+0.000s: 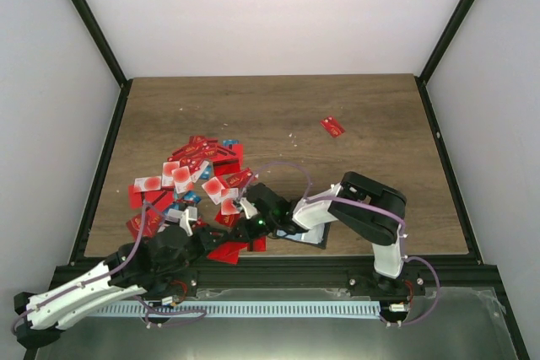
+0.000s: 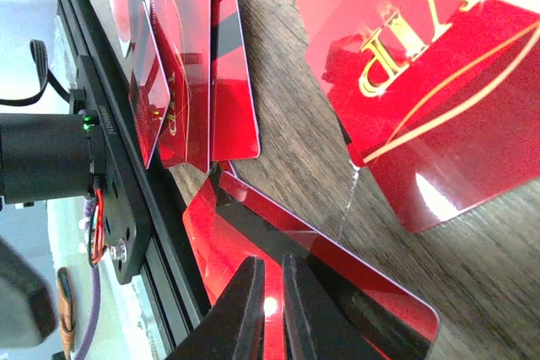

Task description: Put the credit cards into the card holder

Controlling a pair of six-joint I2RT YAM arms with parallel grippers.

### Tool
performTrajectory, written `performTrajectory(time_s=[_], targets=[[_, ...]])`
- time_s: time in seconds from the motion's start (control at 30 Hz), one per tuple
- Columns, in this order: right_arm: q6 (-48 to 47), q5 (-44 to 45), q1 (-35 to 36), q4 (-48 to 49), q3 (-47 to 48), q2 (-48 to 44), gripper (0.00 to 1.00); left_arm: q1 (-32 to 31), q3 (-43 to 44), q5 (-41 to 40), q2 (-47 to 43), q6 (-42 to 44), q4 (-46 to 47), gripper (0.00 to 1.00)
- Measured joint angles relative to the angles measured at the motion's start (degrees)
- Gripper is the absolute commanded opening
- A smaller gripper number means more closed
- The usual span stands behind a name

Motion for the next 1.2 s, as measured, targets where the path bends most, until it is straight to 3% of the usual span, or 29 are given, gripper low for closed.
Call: performTrajectory(time_s=[0.1,0.2,0.37,0.5,0.63,0.77,0.93,1.2], targets=[[0.5,-0.4,0.0,1.1,-0.7,0.0,0.10,0.0,-0.1,-0.7,-1.1,-0.2,1.1,0.27],[0.9,-0.6,-0.1,1.9,-1.4,-0.3,0.10,0.0,0.0,-1.5,-1.5,-0.2,1.1,0.29],[0.7,0.2,-0.1,-0.5,-2.5,-2.5,0.10,0.0,0.9,-4.1,1.5,-0.2,-1.3,0.44],[0.0,1.0,-0.1,-2.7,-2.5,-4.1,0.10,0.0,1.0,-3.5,9.6,0.3,-2.8,0.55],[-0.9,2.2,-0.1,-4.5,-2.4,-4.8,0.10,0.0,1.8,-1.4,18.1,1.3,-2.9,0.62],[-1.9,3.8,-0.1,-6.4,-2.1,-4.8,0.10,-0.2,2.4,-0.3,19.6,1.7,-2.4,0.70],[-2.6,5.0,-0.1,-6.8,-1.4,-4.4,0.10,-1.0,2.7,1.4,19.1,1.4,-2.8,0.73],[-2.8,5.2,-0.1,-5.5,-0.7,-3.4,0.10,-1.7,4.5,3.3,18.4,-0.7,-13.2,0.75]])
